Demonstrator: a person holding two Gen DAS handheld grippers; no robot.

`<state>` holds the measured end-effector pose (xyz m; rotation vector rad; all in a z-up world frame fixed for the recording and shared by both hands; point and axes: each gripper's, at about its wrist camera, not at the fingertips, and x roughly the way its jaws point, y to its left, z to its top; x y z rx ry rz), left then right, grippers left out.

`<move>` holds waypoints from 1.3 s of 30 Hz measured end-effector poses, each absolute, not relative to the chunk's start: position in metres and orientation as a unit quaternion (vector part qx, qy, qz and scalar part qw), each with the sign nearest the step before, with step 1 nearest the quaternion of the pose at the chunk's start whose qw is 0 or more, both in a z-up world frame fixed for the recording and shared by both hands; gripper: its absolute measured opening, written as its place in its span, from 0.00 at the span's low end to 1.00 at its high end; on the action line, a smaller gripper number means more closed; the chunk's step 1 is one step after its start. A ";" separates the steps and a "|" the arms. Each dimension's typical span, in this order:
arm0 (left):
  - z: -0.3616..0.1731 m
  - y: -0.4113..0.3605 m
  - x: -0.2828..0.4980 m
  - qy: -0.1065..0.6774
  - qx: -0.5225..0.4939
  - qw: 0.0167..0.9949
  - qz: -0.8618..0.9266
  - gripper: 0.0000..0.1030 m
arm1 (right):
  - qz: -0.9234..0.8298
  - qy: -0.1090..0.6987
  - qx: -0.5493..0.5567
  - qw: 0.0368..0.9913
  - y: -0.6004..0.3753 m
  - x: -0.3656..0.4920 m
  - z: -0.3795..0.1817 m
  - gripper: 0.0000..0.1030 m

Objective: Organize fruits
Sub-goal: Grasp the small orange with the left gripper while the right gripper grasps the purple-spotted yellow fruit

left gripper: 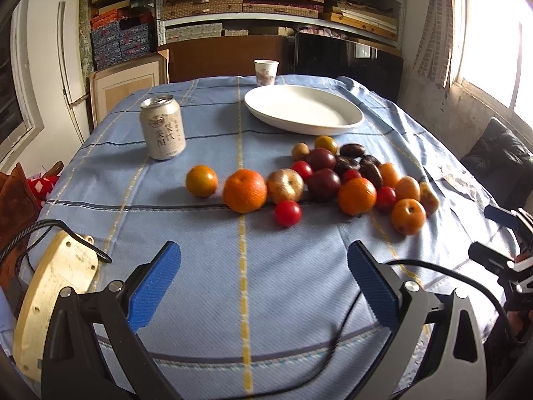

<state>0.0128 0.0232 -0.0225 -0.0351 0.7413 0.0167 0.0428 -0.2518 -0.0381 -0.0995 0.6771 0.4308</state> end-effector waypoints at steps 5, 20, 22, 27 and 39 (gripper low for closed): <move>-0.019 0.048 0.029 0.349 -0.041 0.936 0.002 0.96 | 0.233 0.348 -0.020 0.908 -0.250 0.056 -0.044 0.80; -0.055 0.066 0.059 0.396 -0.091 0.913 -0.036 0.96 | 0.221 0.419 -0.055 0.879 -0.207 0.093 -0.062 0.79; -0.055 0.068 0.060 0.395 -0.098 0.913 -0.029 0.96 | 0.217 0.426 -0.061 0.876 -0.202 0.098 -0.063 0.79; -0.053 0.071 0.054 0.385 -0.095 0.918 -0.007 0.96 | 0.180 0.435 -0.082 0.878 -0.189 0.107 -0.066 0.79; -0.049 0.084 0.047 0.375 -0.107 0.920 0.023 0.96 | 0.167 0.469 -0.054 0.866 -0.189 0.117 -0.077 0.50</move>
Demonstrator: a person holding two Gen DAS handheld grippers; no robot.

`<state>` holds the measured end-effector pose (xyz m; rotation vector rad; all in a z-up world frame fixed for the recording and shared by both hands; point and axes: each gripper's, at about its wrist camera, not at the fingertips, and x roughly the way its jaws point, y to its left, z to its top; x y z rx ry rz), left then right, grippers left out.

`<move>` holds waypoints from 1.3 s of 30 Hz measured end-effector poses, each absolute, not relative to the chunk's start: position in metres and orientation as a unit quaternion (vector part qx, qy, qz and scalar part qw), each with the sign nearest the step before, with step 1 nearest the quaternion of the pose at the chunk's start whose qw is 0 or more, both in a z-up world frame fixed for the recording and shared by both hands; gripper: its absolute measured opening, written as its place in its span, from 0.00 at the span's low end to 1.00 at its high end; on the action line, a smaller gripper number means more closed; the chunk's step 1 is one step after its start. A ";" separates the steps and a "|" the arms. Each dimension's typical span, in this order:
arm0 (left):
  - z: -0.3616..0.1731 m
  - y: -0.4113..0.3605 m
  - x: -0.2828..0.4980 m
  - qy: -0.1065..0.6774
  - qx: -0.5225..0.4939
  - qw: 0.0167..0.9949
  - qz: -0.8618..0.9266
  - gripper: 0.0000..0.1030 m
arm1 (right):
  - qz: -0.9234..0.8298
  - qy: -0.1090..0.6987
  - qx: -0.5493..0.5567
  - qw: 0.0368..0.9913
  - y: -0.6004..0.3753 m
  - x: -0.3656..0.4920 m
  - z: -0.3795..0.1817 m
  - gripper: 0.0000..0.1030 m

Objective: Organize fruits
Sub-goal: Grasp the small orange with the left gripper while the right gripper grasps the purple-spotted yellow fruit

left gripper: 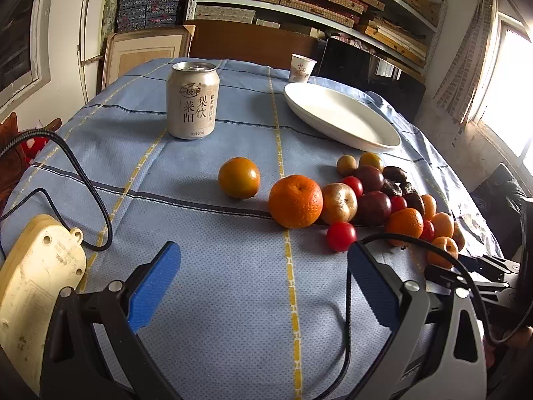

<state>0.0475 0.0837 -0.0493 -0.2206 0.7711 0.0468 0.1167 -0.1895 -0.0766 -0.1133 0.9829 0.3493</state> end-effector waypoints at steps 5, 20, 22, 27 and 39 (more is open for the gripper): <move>-0.051 0.086 0.049 0.382 -0.114 0.917 0.029 0.96 | 0.166 0.461 -0.032 0.871 -0.191 0.117 -0.073 0.48; -0.059 0.096 0.058 0.401 -0.148 0.904 -0.006 0.96 | 0.186 0.443 0.031 0.877 -0.210 0.117 -0.074 0.42; -0.052 0.101 0.063 0.398 -0.137 0.907 -0.008 0.96 | 0.196 0.440 0.039 0.875 -0.213 0.116 -0.075 0.42; -0.035 0.120 0.099 0.409 -0.115 0.905 -0.001 0.95 | 0.215 0.434 0.047 0.874 -0.215 0.111 -0.077 0.42; -0.050 0.134 0.159 0.464 -0.203 0.862 -0.011 0.55 | 0.230 0.424 0.064 0.874 -0.221 0.108 -0.081 0.42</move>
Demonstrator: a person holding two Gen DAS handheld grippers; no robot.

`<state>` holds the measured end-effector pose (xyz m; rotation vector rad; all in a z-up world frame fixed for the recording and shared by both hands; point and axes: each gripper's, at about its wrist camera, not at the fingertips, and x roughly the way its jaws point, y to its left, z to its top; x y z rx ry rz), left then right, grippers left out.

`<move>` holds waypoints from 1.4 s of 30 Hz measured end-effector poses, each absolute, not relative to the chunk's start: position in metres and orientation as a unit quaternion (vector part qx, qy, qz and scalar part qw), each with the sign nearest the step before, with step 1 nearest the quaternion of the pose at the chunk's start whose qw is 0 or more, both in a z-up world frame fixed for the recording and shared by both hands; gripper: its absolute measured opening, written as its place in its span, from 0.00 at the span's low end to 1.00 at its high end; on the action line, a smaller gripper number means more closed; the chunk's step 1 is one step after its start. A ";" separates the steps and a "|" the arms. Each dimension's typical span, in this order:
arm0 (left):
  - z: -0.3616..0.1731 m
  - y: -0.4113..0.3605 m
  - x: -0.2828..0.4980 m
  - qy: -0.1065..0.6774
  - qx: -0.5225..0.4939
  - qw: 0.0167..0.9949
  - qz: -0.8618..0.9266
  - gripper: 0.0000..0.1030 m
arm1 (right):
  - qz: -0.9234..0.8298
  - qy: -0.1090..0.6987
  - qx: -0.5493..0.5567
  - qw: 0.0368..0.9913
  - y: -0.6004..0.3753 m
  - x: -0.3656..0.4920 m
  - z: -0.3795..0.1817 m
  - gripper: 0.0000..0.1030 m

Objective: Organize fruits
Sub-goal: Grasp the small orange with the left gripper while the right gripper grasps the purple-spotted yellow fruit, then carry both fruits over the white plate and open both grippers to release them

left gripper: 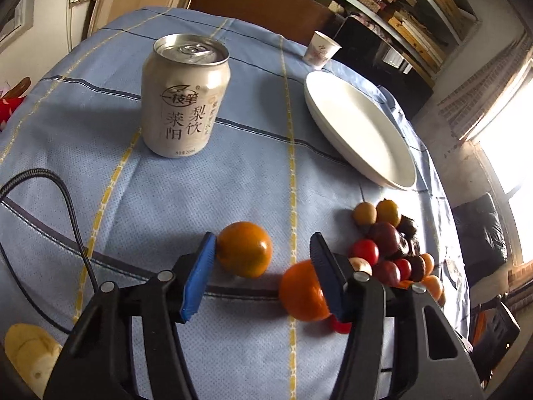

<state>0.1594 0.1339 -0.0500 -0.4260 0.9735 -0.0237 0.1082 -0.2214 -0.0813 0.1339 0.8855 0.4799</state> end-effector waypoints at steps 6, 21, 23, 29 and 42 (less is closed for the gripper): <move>-0.059 0.139 0.164 0.479 -0.224 0.849 0.006 0.55 | 0.234 0.425 0.071 0.872 -0.223 0.109 -0.082 0.42; -0.051 0.114 0.149 0.475 -0.135 0.869 0.026 0.40 | 0.253 0.426 0.084 0.865 -0.229 0.110 -0.078 0.42; -0.046 0.110 0.148 0.468 -0.117 0.876 0.024 0.35 | 0.252 0.422 0.079 0.867 -0.230 0.108 -0.076 0.42; -0.045 0.107 0.154 0.469 -0.090 0.878 0.037 0.31 | 0.252 0.426 0.082 0.865 -0.231 0.109 -0.079 0.42; -0.059 0.112 0.166 0.481 -0.114 0.868 0.036 0.38 | 0.259 0.426 0.083 0.863 -0.231 0.109 -0.077 0.42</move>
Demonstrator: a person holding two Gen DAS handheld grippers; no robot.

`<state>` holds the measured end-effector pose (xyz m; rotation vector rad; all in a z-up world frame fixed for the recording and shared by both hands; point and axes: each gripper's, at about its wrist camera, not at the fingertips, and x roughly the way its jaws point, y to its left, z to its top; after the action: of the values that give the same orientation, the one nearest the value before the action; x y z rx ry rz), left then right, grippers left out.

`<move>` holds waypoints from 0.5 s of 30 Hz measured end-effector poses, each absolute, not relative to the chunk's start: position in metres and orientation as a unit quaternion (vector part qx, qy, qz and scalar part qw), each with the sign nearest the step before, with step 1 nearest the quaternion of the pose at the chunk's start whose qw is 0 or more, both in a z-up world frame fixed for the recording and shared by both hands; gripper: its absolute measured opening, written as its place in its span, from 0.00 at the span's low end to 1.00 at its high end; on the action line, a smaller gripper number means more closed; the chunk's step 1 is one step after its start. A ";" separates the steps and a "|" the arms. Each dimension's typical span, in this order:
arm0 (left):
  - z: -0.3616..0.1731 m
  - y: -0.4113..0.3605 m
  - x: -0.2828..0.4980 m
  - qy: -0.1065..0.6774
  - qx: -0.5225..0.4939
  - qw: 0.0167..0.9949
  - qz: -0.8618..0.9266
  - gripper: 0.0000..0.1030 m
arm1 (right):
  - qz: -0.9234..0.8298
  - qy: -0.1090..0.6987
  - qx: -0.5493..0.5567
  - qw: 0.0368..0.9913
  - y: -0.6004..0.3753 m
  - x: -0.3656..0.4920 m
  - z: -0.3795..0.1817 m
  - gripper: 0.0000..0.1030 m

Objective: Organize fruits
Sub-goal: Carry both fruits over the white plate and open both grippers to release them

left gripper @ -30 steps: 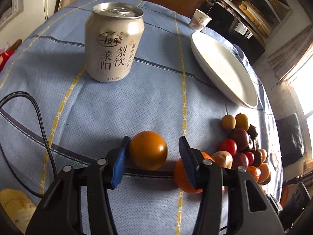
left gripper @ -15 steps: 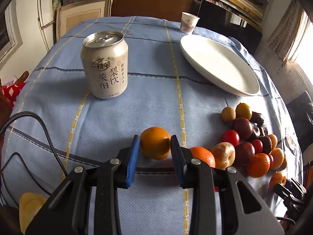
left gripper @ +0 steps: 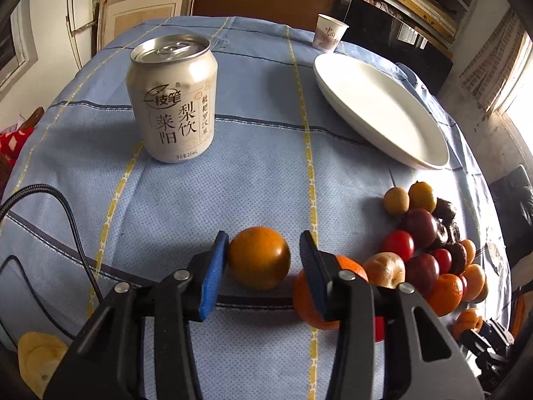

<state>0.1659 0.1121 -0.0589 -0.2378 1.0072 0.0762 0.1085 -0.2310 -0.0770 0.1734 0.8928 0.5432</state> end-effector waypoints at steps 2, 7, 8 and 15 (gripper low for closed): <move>-0.058 0.114 0.165 0.482 -0.118 0.867 0.034 0.36 | 0.260 0.423 0.084 0.864 -0.232 0.109 -0.074 0.42; -0.055 0.110 0.164 0.480 -0.113 0.869 0.023 0.36 | 0.272 0.412 0.084 0.866 -0.238 0.110 -0.060 0.42; -0.054 0.109 0.163 0.479 -0.110 0.871 0.021 0.36 | 0.272 0.409 0.083 0.867 -0.239 0.111 -0.058 0.42; -0.024 0.093 0.153 0.426 -0.067 0.902 0.017 0.36 | 0.282 0.399 0.087 0.868 -0.245 0.124 -0.039 0.42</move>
<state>0.1531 0.0927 -0.0240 -0.1380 0.8811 0.0346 0.1235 -0.2445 -0.0389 0.1817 0.8348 0.5907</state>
